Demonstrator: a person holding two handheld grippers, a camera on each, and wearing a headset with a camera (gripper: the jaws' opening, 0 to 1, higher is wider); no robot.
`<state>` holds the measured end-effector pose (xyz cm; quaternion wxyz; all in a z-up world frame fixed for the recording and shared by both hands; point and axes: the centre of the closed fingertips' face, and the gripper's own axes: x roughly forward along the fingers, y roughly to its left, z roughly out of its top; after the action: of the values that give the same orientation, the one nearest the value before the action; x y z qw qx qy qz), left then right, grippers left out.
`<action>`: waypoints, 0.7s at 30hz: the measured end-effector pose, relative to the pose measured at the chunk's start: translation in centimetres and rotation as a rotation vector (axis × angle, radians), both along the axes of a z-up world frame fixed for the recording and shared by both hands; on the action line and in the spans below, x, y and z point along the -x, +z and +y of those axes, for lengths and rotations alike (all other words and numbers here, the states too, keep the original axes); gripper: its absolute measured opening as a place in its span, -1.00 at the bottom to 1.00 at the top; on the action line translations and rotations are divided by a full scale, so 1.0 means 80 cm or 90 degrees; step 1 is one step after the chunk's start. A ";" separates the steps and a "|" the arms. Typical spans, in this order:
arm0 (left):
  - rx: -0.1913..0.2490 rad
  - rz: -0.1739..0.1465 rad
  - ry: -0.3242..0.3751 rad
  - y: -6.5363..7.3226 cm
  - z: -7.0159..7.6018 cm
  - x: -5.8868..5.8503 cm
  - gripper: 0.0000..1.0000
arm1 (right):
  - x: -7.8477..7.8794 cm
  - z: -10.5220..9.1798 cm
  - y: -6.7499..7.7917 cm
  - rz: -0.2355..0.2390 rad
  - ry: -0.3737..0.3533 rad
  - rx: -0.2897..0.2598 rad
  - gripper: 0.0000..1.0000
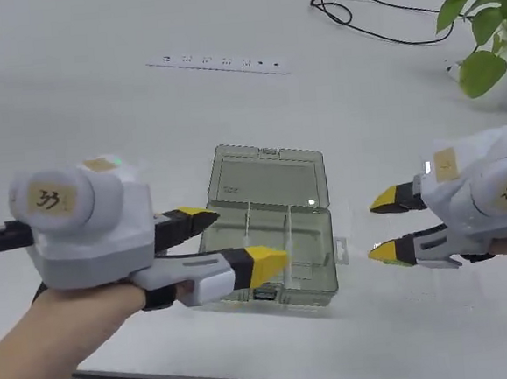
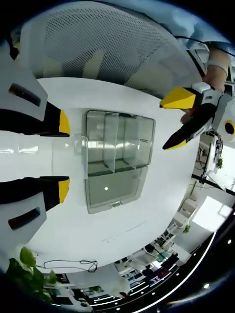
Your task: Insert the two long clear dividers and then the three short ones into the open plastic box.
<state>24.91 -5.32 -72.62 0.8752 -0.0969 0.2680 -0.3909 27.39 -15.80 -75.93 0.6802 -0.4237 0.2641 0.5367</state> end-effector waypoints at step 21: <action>0.114 0.082 -0.033 0.021 -0.070 -0.009 -0.61 | 0.026 0.053 0.060 -0.123 0.108 -0.013 -0.35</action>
<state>25.64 -10.93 -70.97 0.8336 -0.1927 0.2904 -0.4285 25.29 -11.53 -71.14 0.6590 -0.4874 0.1553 0.5514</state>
